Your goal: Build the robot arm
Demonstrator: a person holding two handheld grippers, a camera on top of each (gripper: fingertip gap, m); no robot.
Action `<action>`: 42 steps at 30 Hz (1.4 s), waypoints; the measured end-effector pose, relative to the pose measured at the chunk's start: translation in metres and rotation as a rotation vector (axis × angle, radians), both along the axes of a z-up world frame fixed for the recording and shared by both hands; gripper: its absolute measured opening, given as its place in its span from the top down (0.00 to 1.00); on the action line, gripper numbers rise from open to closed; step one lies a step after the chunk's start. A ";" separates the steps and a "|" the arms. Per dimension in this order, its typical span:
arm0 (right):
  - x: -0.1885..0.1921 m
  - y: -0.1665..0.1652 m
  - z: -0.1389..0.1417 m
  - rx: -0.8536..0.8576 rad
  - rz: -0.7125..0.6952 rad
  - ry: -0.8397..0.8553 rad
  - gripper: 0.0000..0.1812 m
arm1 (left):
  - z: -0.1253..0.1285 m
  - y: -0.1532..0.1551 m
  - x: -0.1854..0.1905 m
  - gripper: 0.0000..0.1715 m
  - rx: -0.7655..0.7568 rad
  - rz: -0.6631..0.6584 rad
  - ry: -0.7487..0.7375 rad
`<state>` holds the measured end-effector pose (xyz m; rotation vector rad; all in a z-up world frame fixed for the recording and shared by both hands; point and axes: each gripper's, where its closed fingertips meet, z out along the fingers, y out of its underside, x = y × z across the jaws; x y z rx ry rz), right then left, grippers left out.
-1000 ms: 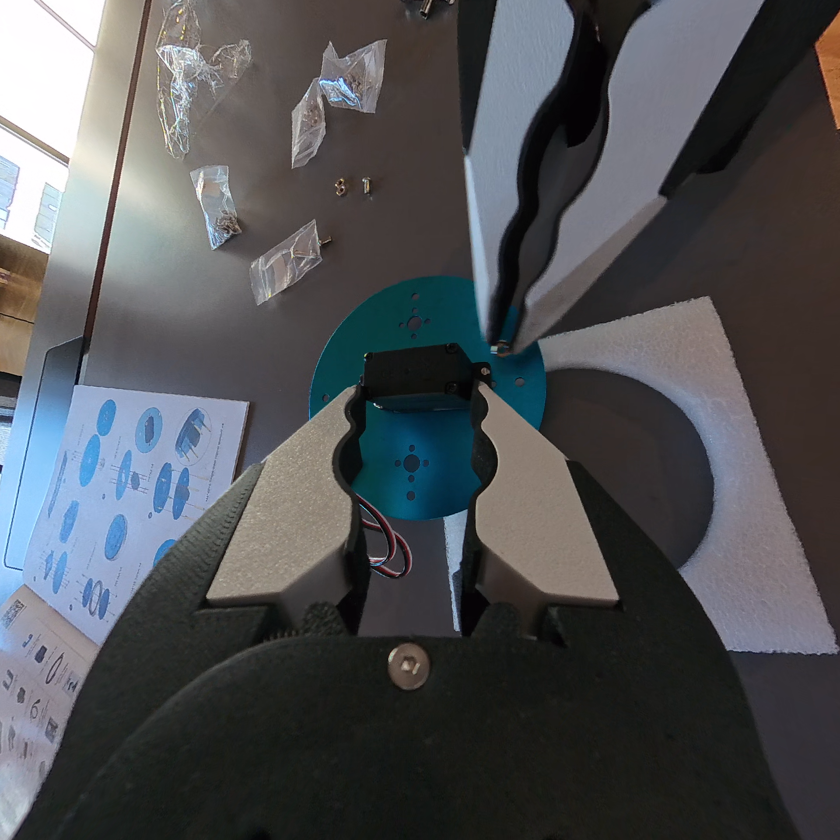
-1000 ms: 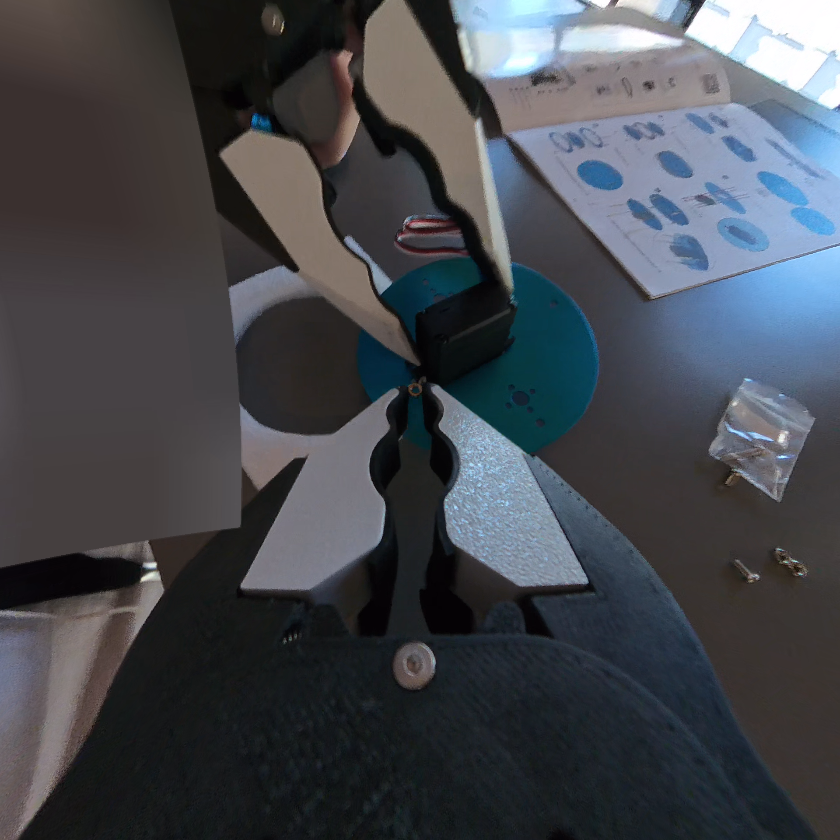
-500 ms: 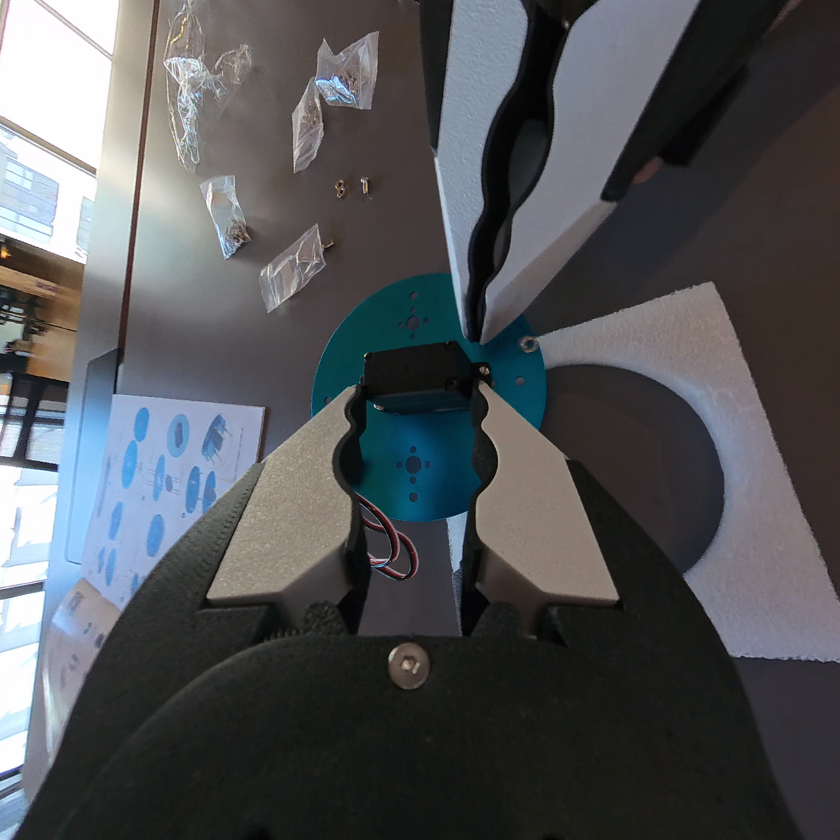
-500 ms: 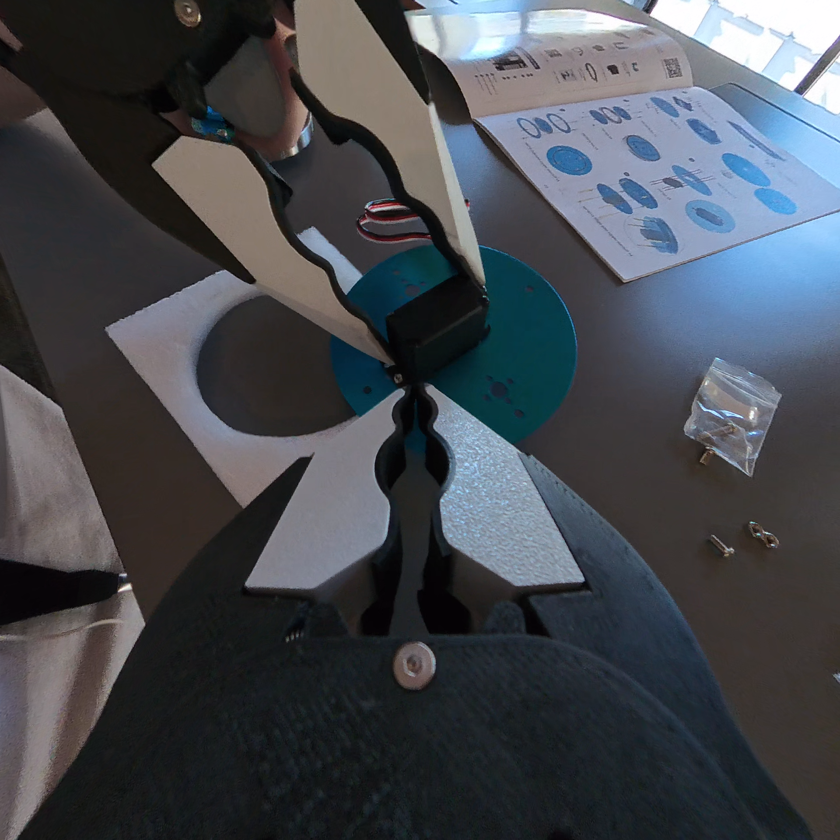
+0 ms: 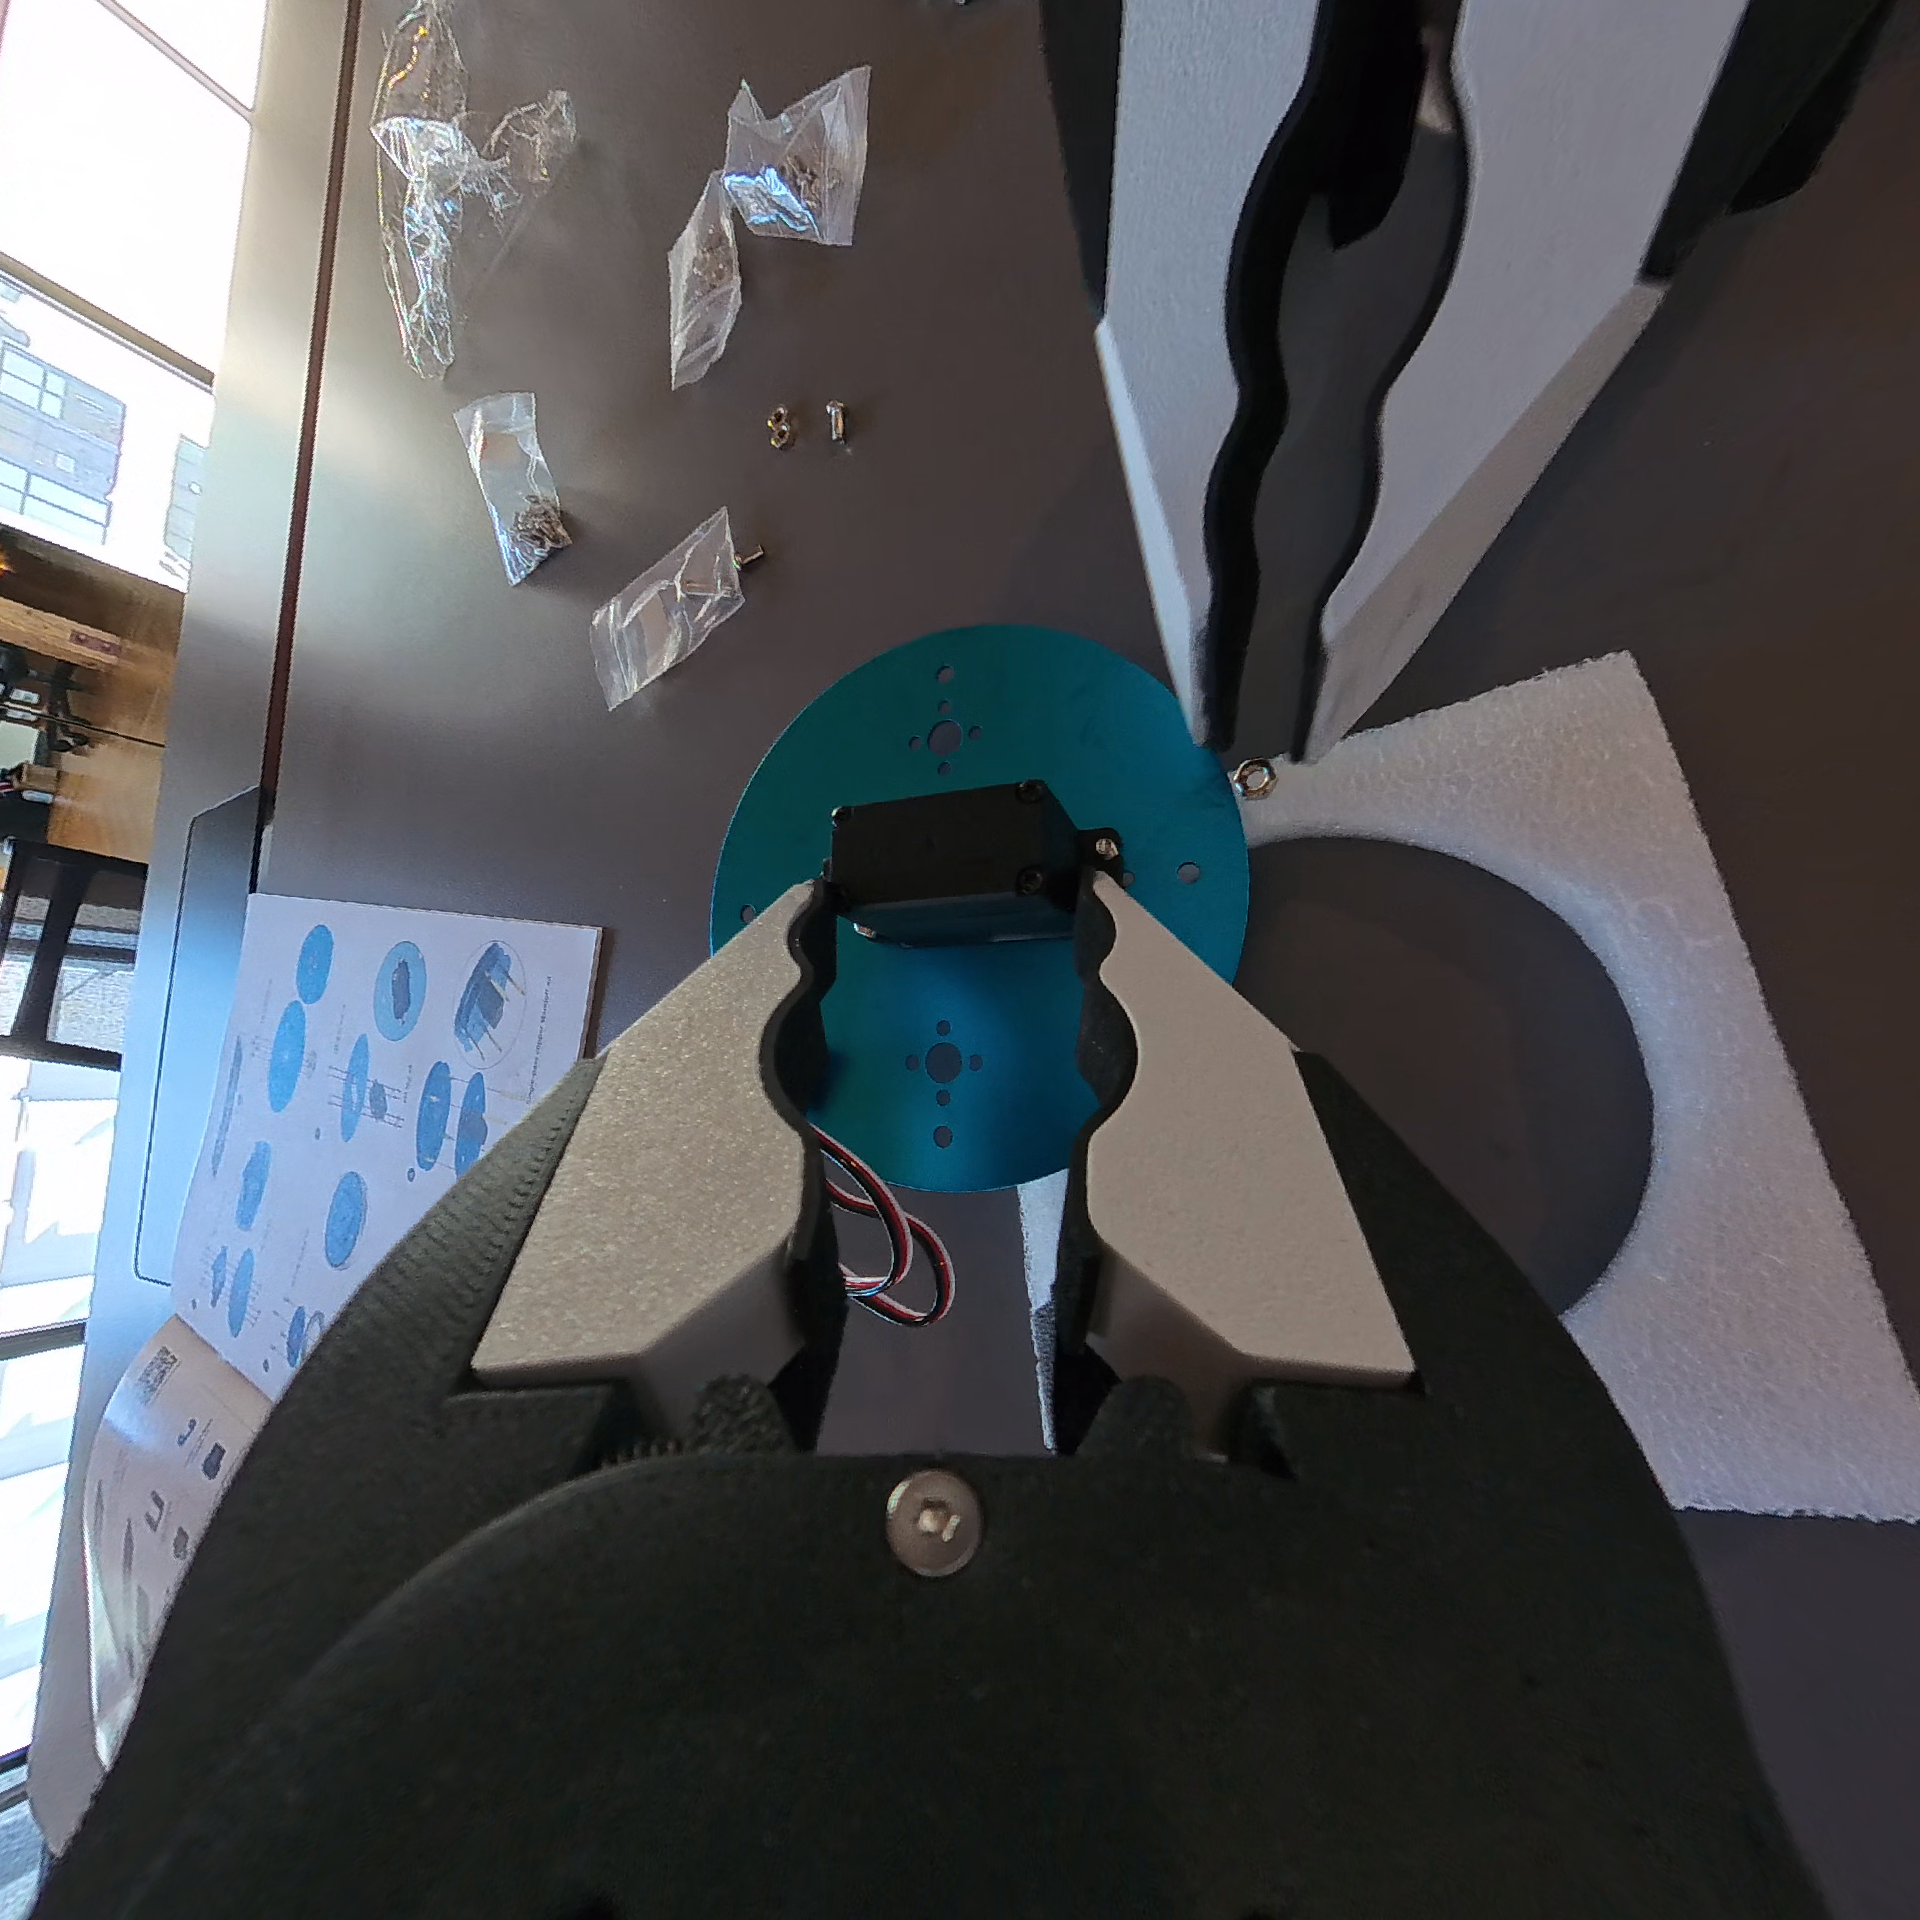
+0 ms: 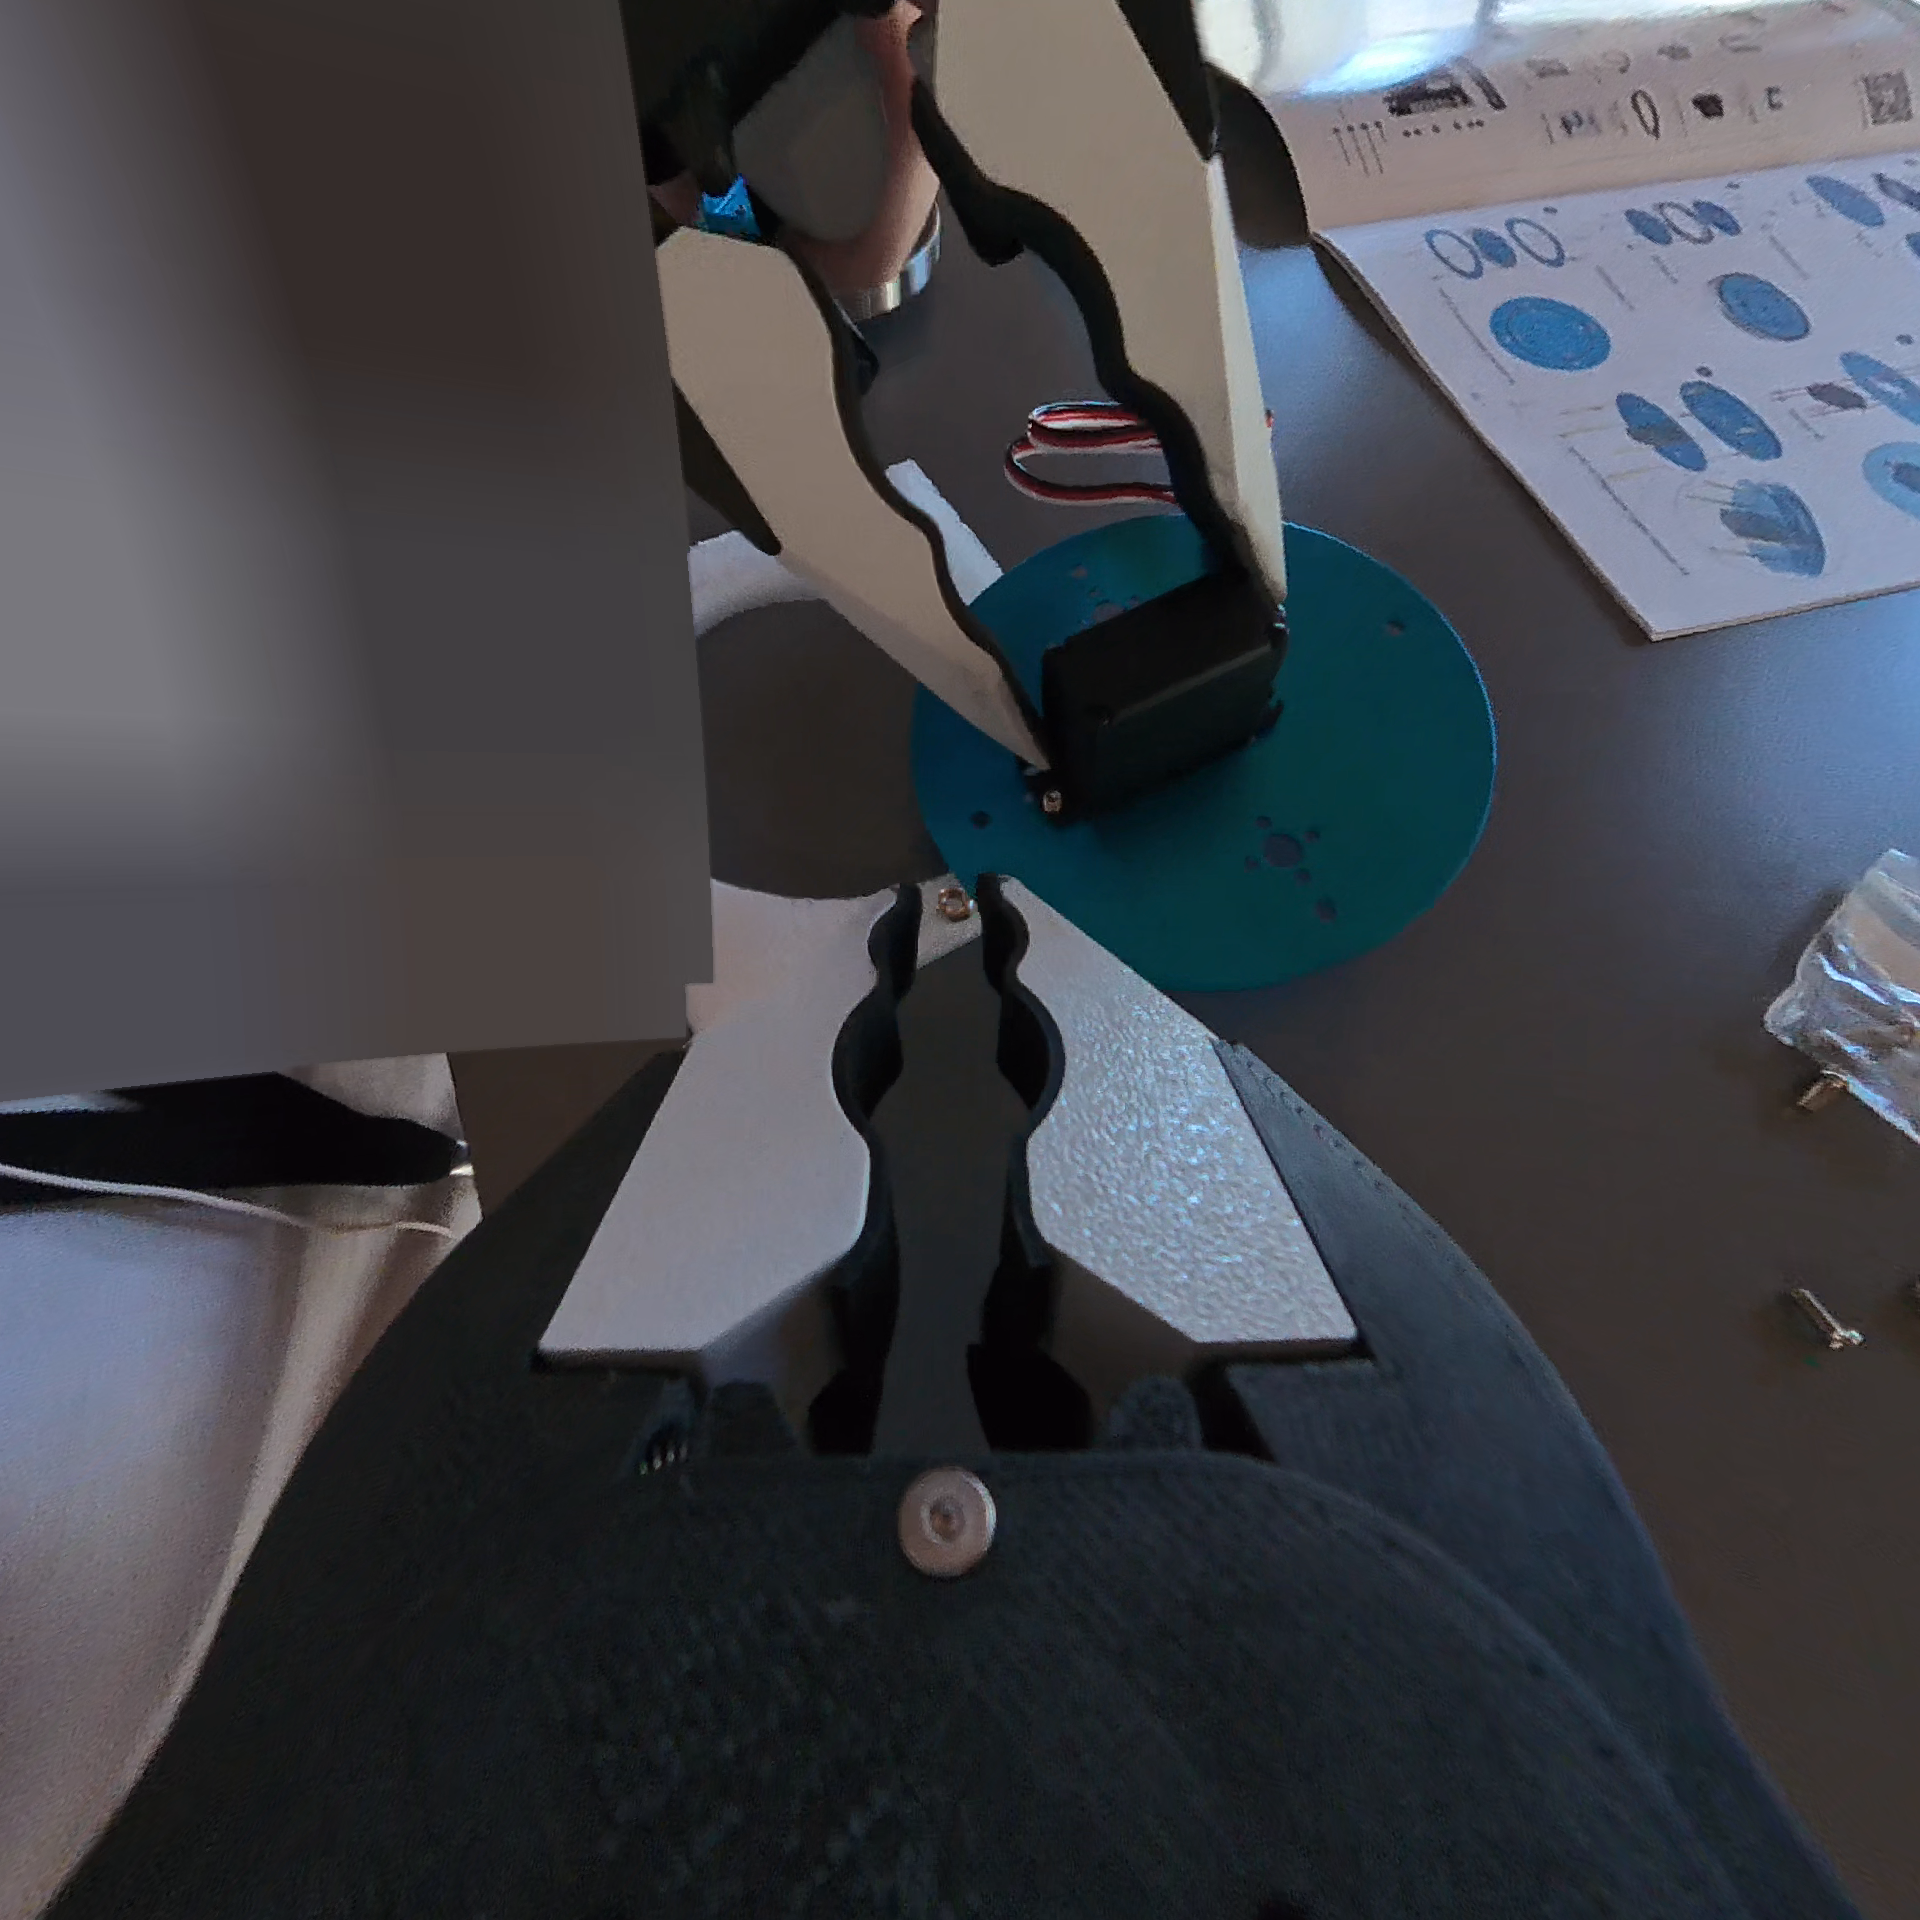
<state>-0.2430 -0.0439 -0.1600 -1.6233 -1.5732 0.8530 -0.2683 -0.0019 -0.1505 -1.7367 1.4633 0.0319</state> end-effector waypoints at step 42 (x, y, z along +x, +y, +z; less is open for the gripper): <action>-0.021 0.020 0.003 0.090 -0.307 0.008 1.00 | 0.000 0.000 0.000 0.73 0.009 0.003 0.002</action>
